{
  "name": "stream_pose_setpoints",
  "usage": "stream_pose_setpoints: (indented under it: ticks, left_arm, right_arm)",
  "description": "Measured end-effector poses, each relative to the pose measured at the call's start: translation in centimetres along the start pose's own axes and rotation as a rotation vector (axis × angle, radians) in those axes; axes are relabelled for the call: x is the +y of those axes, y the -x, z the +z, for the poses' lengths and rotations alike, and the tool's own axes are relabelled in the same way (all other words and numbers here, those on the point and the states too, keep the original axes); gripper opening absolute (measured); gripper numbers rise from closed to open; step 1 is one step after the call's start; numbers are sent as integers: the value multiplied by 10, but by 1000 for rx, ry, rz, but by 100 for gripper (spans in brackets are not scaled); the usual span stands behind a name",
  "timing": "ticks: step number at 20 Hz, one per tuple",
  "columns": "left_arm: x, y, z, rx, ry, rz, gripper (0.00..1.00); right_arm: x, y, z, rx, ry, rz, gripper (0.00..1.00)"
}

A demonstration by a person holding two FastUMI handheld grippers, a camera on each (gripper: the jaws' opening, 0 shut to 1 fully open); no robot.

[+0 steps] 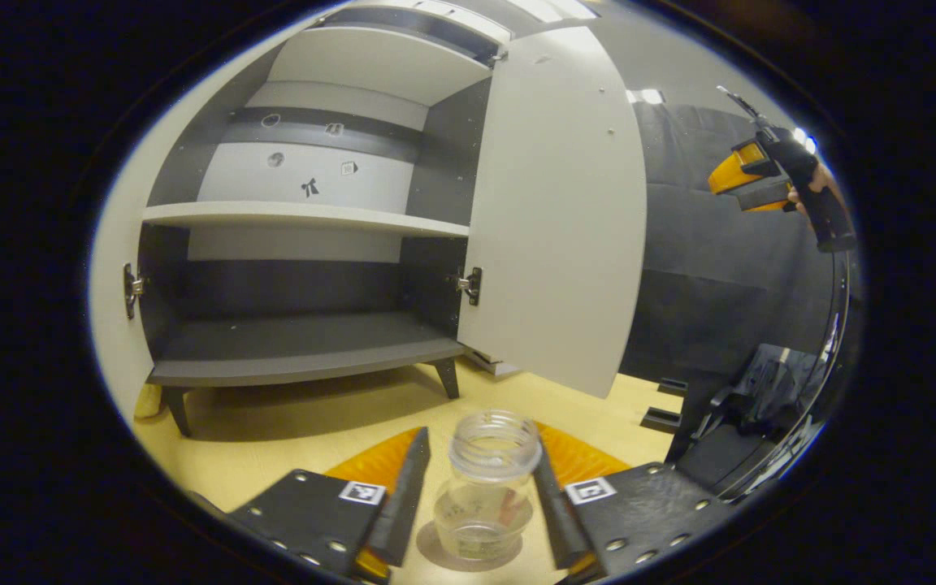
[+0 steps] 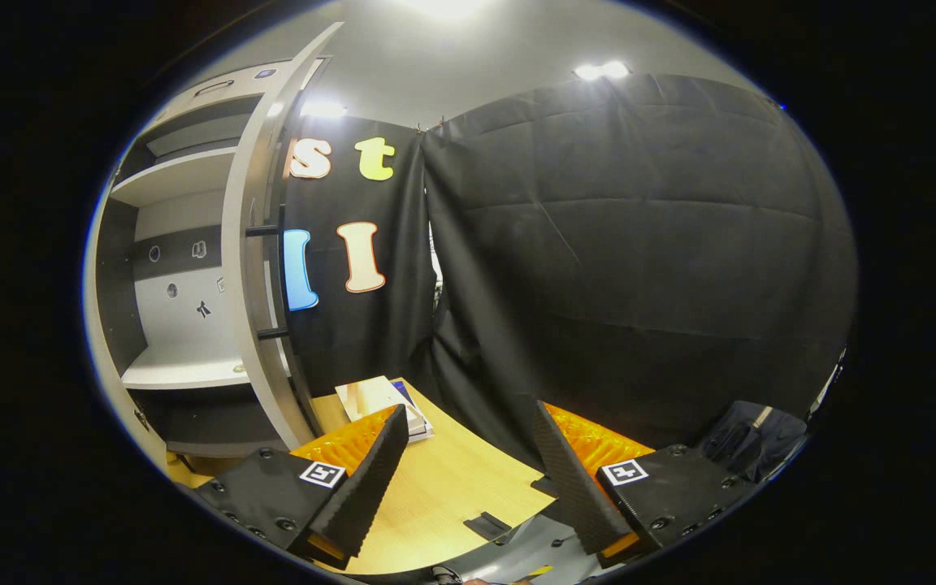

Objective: Grasp the bottle in the cabinet with the left hand and place it on the coaster, then close the right door with the right hand and the left door with the left hand.

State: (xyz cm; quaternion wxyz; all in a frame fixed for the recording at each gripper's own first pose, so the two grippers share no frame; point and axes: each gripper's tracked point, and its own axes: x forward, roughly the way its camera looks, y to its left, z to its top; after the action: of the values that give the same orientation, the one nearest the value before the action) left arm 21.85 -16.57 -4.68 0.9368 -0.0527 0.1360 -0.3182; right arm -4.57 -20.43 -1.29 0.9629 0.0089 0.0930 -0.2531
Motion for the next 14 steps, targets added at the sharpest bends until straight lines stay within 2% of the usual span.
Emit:
stream_pose_setpoints:
  ticks: [1,2,5,8,9,10,12,13,14]
  left_arm:
    - [0,2,1,-5,9,1,81]
    - [-1,3,3,-10,14,-1,95]
    - [-5,15,12,-20,30,-1,95]
    - [-5,46,41,-79,66,41,95]
    - [-5,61,50,-90,73,58,94]
    - [0,76,59,-103,75,93,94]
    - [13,107,89,-142,85,175,95]
    - [18,125,106,-162,85,218,95]
    - [25,141,122,-174,71,265,95]
  right_arm:
    - [0,0,0,1,4,0,98]
    - [0,2,-1,2,7,2,99]
    - [-2,0,-1,10,20,1,99]
    - [2,-5,-1,3,56,14,98]
    - [6,-7,0,1,67,28,94]
    - [8,-10,3,-8,74,42,98]
    - [16,-23,10,-36,69,78,99]
    - [22,-32,16,-50,60,99,98]
    - [28,-44,19,-64,56,123,94]
